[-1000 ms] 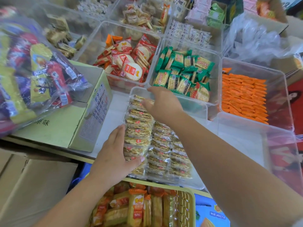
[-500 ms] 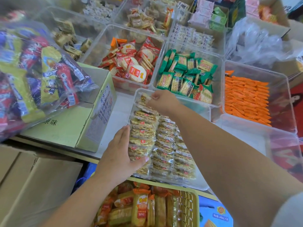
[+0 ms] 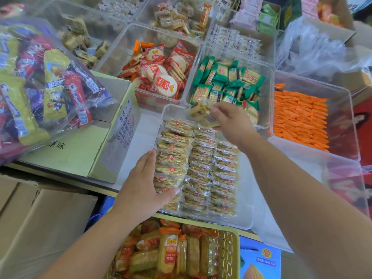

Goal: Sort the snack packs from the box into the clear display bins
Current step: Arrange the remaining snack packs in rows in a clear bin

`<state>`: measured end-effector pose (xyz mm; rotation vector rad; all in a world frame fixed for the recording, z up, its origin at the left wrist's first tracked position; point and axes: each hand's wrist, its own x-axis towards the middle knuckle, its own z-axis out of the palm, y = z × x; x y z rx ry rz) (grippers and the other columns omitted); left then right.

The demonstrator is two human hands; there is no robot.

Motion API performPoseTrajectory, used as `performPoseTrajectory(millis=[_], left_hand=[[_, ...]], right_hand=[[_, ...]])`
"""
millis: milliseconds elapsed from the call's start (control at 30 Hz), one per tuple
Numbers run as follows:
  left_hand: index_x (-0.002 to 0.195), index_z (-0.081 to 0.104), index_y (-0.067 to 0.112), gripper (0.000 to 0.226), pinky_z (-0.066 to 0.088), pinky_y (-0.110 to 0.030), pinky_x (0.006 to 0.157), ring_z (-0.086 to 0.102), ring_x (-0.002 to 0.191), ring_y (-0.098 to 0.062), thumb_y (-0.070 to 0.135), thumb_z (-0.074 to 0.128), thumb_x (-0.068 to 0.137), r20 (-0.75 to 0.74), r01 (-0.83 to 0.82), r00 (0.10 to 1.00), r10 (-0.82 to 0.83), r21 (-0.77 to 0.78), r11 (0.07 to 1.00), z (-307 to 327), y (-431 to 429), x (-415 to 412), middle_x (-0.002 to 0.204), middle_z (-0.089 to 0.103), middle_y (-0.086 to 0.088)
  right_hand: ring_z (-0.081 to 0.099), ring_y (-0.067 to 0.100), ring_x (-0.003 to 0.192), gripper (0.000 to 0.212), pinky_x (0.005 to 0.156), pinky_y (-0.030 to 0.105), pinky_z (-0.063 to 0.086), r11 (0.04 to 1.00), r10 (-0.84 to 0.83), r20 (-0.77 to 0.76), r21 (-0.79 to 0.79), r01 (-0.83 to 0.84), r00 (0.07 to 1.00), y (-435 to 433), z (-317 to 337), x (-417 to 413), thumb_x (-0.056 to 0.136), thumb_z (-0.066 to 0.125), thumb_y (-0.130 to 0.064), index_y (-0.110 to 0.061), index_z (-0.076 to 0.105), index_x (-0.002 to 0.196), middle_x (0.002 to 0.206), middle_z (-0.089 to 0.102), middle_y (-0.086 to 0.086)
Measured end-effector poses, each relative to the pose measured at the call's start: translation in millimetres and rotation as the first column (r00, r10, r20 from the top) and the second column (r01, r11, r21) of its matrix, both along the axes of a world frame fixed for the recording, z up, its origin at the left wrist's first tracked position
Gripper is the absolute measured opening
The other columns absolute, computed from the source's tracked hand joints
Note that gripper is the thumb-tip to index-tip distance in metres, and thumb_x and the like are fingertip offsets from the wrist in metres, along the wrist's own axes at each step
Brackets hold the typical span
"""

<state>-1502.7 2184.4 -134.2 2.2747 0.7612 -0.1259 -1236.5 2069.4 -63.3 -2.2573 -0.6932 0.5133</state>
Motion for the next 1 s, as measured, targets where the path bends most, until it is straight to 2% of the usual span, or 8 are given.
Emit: performPoseTrajectory(millis=[133, 267, 433, 567, 700, 833, 900, 1000], left_hand=[[0.161, -0.008, 0.041, 0.123, 0.031, -0.037, 0.121, 0.020, 0.153, -0.011, 0.085, 0.059, 0.067, 0.003, -0.009, 1.000, 0.009, -0.009, 1.000, -1.5, 0.3, -0.7, 0.167, 0.002, 0.024], [0.161, -0.008, 0.040, 0.123, 0.029, -0.038, 0.122, 0.019, 0.154, -0.012, 0.080, 0.066, 0.071, -0.011, -0.015, 1.000, 0.015, 0.009, 1.000, -2.0, -0.2, -0.3, 0.168, 0.002, 0.022], [0.160, -0.011, 0.041, 0.124, 0.028, -0.038, 0.121, 0.017, 0.154, -0.010, 0.079, 0.068, 0.072, -0.013, -0.024, 1.000, 0.024, 0.026, 0.999, -2.2, -1.7, 0.3, 0.168, 0.001, 0.024], [0.160, -0.008, 0.043, 0.122, 0.029, -0.036, 0.119, 0.020, 0.153, -0.008, 0.078, 0.069, 0.072, 0.023, -0.018, 1.000, 0.017, 0.034, 0.999, -2.0, -1.6, -0.1, 0.167, 0.005, 0.024], [0.159, -0.008, 0.046, 0.120, 0.030, -0.035, 0.117, 0.020, 0.152, -0.007, 0.077, 0.069, 0.073, 0.037, -0.012, 0.999, 0.011, 0.034, 0.999, -2.1, -1.8, -1.0, 0.164, 0.005, 0.028], [0.158, -0.008, 0.047, 0.119, 0.029, -0.034, 0.117, 0.020, 0.151, -0.007, 0.079, 0.067, 0.071, 0.045, -0.008, 0.999, 0.007, 0.038, 0.999, -2.3, -1.4, -1.0, 0.163, 0.006, 0.028], [0.157, -0.010, 0.048, 0.119, 0.029, -0.033, 0.117, 0.019, 0.151, -0.006, 0.081, 0.065, 0.070, 0.045, -0.009, 0.999, 0.007, 0.035, 0.999, -2.7, -1.3, -0.9, 0.163, 0.005, 0.028], [0.156, -0.011, 0.049, 0.120, 0.028, -0.033, 0.118, 0.019, 0.152, -0.006, 0.084, 0.063, 0.068, 0.048, -0.010, 0.999, 0.008, 0.033, 0.999, -4.1, -1.0, -0.8, 0.164, 0.006, 0.028]], right_hand=[[0.066, 0.023, 0.089, 0.023, 0.077, 0.039, 0.056, 0.985, 0.051, 0.019, -0.168, -0.048, 0.999, -52.5, 8.8, 22.2, 0.103, 0.055, -0.037, -0.020, 0.070, 0.103, 0.092, 0.069, 0.000], [0.063, 0.030, 0.100, 0.030, 0.087, 0.038, 0.052, 0.926, 0.137, 0.185, -0.373, -0.059, 0.973, -73.6, 2.4, 28.2, 0.103, 0.053, -0.038, -0.017, 0.070, 0.117, 0.111, 0.070, 0.008], [0.059, 0.029, 0.090, 0.030, 0.068, 0.034, 0.043, 0.821, 0.277, 0.262, -0.564, -0.086, 0.925, -59.6, -22.5, 27.4, 0.105, 0.044, -0.034, -0.014, 0.067, 0.102, 0.100, 0.061, 0.008], [0.058, 0.031, 0.088, 0.028, 0.069, 0.034, 0.043, 0.823, 0.233, 0.268, -0.566, -0.043, 0.935, -49.7, -43.6, 28.6, 0.106, 0.041, -0.030, -0.015, 0.061, 0.094, 0.095, 0.059, 0.009], [0.062, 0.032, 0.099, 0.024, 0.085, 0.039, 0.055, 0.726, 0.321, 0.217, -0.681, -0.093, 0.922, -41.3, -57.5, 28.9, 0.102, 0.045, -0.007, -0.005, 0.066, 0.115, 0.113, 0.063, 0.012], [0.060, 0.030, 0.104, 0.029, 0.085, 0.039, 0.051, 0.667, 0.298, 0.226, -0.744, -0.033, 0.927, -31.3, -63.4, 26.8, 0.095, 0.048, -0.003, -0.006, 0.064, 0.119, 0.118, 0.060, 0.010], [0.052, 0.033, 0.114, 0.033, 0.094, 0.043, 0.044, 0.726, 0.224, 0.348, -0.683, 0.083, 0.910, -33.9, -68.1, 16.7, 0.092, 0.048, -0.007, -0.009, 0.059, 0.123, 0.122, 0.058, 0.011], [0.032, 0.034, 0.140, 0.050, 0.120, 0.052, 0.020, 0.793, 0.167, 0.519, -0.576, 0.198, 0.838, -43.0, -77.5, -13.6, 0.103, 0.035, -0.037, -0.014, 0.040, 0.148, 0.148, 0.044, 0.010]])
